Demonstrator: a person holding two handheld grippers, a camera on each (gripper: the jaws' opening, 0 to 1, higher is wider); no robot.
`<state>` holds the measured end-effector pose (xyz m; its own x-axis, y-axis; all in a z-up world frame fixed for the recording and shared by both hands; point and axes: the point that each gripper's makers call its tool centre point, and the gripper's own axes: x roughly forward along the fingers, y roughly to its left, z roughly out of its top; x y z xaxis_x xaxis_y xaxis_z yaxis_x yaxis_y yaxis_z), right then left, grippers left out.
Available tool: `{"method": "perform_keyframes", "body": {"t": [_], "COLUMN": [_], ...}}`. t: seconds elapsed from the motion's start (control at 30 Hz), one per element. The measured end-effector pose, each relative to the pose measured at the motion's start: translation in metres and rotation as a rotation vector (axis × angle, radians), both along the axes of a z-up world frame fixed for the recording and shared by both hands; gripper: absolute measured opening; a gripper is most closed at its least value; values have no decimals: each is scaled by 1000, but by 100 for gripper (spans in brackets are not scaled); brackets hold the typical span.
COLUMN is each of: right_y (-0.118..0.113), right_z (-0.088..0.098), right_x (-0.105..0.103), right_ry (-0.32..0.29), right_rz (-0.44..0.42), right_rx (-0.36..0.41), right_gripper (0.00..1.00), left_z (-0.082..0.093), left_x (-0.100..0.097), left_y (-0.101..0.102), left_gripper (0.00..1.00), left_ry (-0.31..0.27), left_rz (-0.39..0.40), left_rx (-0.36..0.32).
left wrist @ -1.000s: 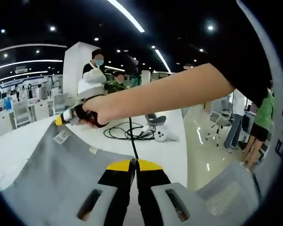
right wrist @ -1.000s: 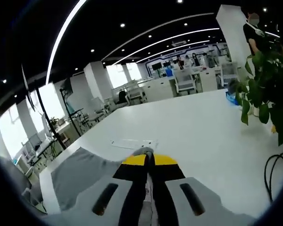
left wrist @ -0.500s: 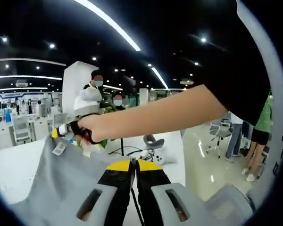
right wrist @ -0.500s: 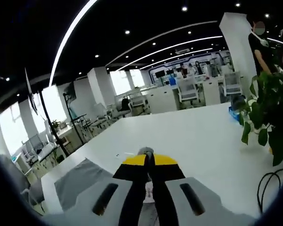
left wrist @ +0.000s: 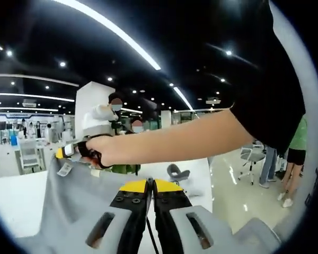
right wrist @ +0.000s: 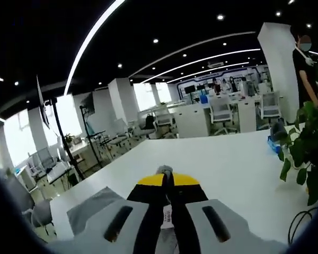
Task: Fold the towel on the table until its edges align and the towel forms a compact rectangular stack.
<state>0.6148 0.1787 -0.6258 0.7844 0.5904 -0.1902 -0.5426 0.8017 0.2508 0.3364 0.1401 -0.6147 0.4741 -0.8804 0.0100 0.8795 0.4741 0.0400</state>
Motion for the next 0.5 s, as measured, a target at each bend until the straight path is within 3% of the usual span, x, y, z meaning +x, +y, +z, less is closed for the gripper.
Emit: {"method": "perform_keyframes", "body": {"t": [0.5], "right_y": [40], "right_z": [18], "right_x": [2], "right_ry": [25], "right_rz": [11], "right_rx": [46], "right_gripper": [1], "left_z": [19], "left_x": [-3], "left_y": [48], "left_gripper": [3], "left_ry": [-29], "left_rz": [44], "left_rx": [-38]}}
